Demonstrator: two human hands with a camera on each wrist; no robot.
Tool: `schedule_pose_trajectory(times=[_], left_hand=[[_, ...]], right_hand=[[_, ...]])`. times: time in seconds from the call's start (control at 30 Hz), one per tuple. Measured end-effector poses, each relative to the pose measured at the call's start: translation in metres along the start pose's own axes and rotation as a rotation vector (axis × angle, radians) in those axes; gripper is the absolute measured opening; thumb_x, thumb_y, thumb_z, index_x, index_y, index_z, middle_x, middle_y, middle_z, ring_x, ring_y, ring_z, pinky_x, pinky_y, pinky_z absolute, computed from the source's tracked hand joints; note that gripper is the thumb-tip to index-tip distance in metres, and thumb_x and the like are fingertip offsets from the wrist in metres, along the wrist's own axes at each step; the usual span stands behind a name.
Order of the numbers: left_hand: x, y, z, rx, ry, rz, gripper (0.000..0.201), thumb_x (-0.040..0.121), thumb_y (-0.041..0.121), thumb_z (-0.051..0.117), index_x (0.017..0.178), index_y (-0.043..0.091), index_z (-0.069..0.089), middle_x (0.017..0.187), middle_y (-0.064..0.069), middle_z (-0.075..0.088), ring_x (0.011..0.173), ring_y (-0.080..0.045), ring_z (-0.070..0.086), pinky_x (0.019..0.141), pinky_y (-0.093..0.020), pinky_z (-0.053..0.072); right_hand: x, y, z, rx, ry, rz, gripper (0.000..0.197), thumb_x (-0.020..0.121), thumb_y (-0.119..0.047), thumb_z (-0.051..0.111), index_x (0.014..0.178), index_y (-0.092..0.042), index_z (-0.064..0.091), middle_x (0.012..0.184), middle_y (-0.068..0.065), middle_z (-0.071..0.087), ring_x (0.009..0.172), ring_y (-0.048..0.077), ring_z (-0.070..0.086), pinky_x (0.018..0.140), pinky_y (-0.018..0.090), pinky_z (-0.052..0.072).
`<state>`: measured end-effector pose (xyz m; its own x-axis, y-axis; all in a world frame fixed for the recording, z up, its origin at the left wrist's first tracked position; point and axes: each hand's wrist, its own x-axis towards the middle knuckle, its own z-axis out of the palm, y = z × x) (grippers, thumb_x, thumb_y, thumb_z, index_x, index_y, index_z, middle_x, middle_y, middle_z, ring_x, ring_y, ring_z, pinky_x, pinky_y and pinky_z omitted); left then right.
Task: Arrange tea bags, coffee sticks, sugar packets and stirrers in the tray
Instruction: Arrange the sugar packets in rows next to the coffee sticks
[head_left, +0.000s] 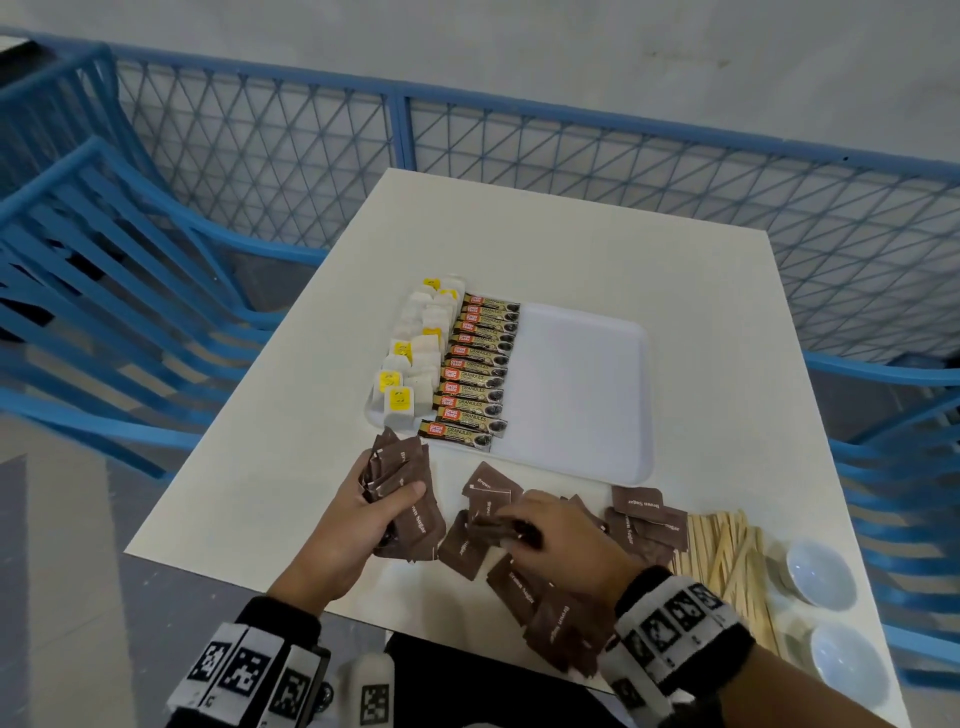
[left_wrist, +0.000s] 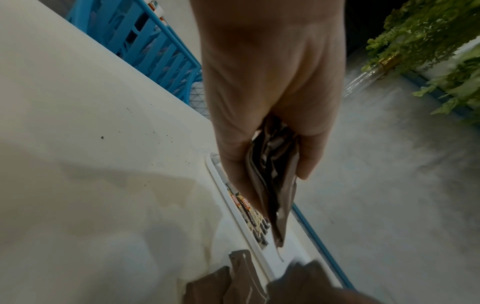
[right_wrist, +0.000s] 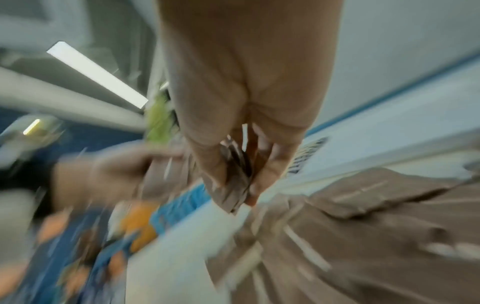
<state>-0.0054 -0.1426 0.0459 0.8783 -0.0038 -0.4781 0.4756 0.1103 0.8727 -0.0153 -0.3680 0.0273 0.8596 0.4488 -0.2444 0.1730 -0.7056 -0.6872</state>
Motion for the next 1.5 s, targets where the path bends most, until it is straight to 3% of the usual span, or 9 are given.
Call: schedule_pose_trajectory(times=[0.07, 0.17, 0.33, 0.43, 0.63, 0.83, 1.13, 1.27, 1.5], left_hand=[[-0.001, 0.000, 0.001, 0.018, -0.037, 0.011, 0.032, 0.086, 0.006, 0.063, 0.109, 0.027, 0.057, 0.103, -0.006, 0.068, 0.085, -0.020, 0.068, 0.058, -0.035, 0.055], [0.000, 0.002, 0.007, 0.023, -0.145, 0.022, 0.036, 0.085, 0.010, 0.066, 0.114, 0.028, 0.055, 0.103, -0.002, 0.069, 0.085, -0.018, 0.070, 0.058, -0.037, 0.056], [0.011, 0.010, 0.009, -0.026, -0.291, 0.058, 0.054, 0.077, 0.022, 0.069, 0.128, 0.022, 0.051, 0.118, -0.005, 0.067, 0.109, -0.023, 0.064, 0.080, -0.037, 0.055], [0.023, 0.017, 0.005, -0.047, -0.347, 0.048, 0.062, 0.076, 0.025, 0.077, 0.132, 0.021, 0.049, 0.121, -0.006, 0.065, 0.114, -0.026, 0.060, 0.093, -0.046, 0.050], [0.043, 0.039, -0.001, -0.077, -0.477, 0.046, 0.070, 0.057, 0.012, 0.080, 0.123, 0.017, 0.055, 0.112, -0.008, 0.070, 0.105, -0.024, 0.066, 0.076, -0.033, 0.056], [0.068, 0.045, -0.008, -0.142, -0.403, 0.010, 0.074, 0.066, -0.008, 0.075, 0.133, 0.010, 0.048, 0.109, -0.010, 0.071, 0.098, -0.023, 0.068, 0.071, -0.030, 0.057], [0.101, 0.061, -0.031, -0.059, -0.409, -0.016, 0.062, 0.062, 0.000, 0.078, 0.120, 0.012, 0.058, 0.101, -0.010, 0.072, 0.092, -0.027, 0.069, 0.074, -0.039, 0.056], [0.115, 0.064, -0.030, -0.034, -0.416, -0.023, 0.052, 0.064, 0.000, 0.077, 0.110, 0.017, 0.062, 0.094, -0.006, 0.073, 0.085, -0.023, 0.070, 0.064, -0.036, 0.056], [0.125, 0.070, -0.018, -0.017, -0.385, -0.039, 0.035, 0.076, -0.003, 0.064, 0.105, 0.017, 0.063, 0.087, -0.005, 0.074, 0.078, -0.022, 0.071, 0.070, -0.042, 0.054]], right_hand=[[-0.001, -0.002, -0.009, 0.278, 0.053, 0.082, 0.031, 0.086, -0.024, 0.065, 0.116, -0.025, 0.059, 0.101, -0.013, 0.064, 0.090, 0.000, 0.058, 0.081, 0.009, 0.042], [0.003, -0.011, -0.018, 0.671, 0.066, 0.138, 0.027, 0.084, -0.010, 0.067, 0.106, -0.020, 0.053, 0.082, 0.001, 0.067, 0.073, 0.010, 0.062, 0.069, 0.021, 0.049], [0.021, -0.035, -0.025, 0.865, 0.185, 0.175, 0.024, 0.081, -0.002, 0.067, 0.103, 0.002, 0.058, 0.086, 0.013, 0.066, 0.074, 0.017, 0.064, 0.063, 0.023, 0.053], [0.031, -0.045, -0.026, 0.891, 0.242, 0.210, 0.020, 0.078, -0.001, 0.070, 0.098, -0.002, 0.065, 0.088, 0.012, 0.068, 0.077, 0.020, 0.068, 0.062, 0.023, 0.055], [0.047, -0.059, -0.033, 1.010, 0.328, 0.262, 0.007, 0.085, 0.001, 0.061, 0.091, -0.003, 0.061, 0.081, 0.008, 0.066, 0.069, 0.016, 0.067, 0.061, 0.025, 0.058], [0.061, -0.063, -0.035, 1.148, 0.401, 0.316, 0.009, 0.090, 0.000, 0.053, 0.098, 0.001, 0.055, 0.081, 0.007, 0.062, 0.072, 0.013, 0.062, 0.068, 0.030, 0.055], [0.072, -0.048, -0.049, 0.970, 0.642, 0.362, 0.018, 0.091, -0.002, 0.054, 0.103, -0.008, 0.065, 0.081, -0.006, 0.069, 0.070, 0.001, 0.065, 0.061, 0.010, 0.047], [0.083, -0.027, -0.052, 0.851, 0.739, 0.497, 0.015, 0.086, -0.011, 0.063, 0.101, -0.012, 0.067, 0.094, 0.001, 0.069, 0.087, 0.015, 0.064, 0.081, 0.023, 0.049], [0.103, 0.005, -0.072, 0.773, 0.681, 0.568, 0.009, 0.086, -0.007, 0.062, 0.086, -0.015, 0.057, 0.071, -0.007, 0.063, 0.056, -0.002, 0.055, 0.053, 0.011, 0.037]])
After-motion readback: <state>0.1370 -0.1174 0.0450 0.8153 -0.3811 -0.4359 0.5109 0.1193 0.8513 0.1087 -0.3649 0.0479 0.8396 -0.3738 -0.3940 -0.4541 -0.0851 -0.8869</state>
